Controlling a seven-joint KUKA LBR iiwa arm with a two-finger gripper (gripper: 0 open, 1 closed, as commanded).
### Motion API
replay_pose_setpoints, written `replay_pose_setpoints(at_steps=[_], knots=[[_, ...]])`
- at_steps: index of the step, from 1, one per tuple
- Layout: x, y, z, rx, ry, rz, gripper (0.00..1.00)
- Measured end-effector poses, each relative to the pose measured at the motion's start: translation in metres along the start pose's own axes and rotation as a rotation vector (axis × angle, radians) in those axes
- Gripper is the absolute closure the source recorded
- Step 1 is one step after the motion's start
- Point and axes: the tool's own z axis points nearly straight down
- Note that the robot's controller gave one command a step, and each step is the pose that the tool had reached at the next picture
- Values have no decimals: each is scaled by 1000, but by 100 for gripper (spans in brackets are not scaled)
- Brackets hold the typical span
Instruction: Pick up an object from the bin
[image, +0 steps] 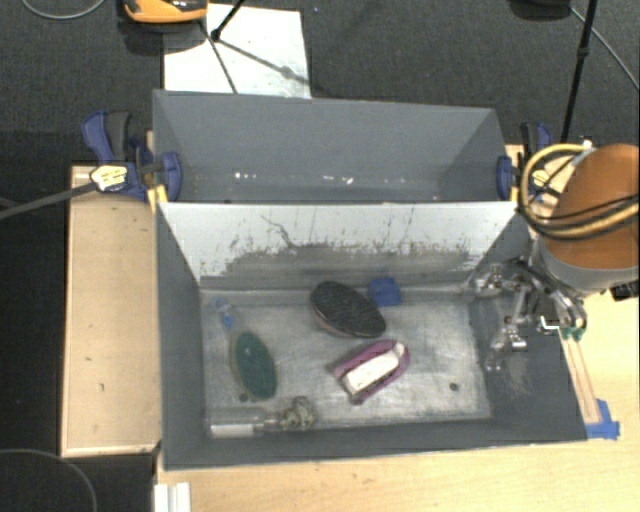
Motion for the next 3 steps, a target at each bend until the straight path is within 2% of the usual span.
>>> replay_pose_setpoints(at_steps=[1, 2, 3], knots=[[-19, 67, 92, -3, 0, -127, 0], [-20, 63, 88, 1, -6, -126, 100], [-20, 63, 88, 1, -6, -128, 0]])
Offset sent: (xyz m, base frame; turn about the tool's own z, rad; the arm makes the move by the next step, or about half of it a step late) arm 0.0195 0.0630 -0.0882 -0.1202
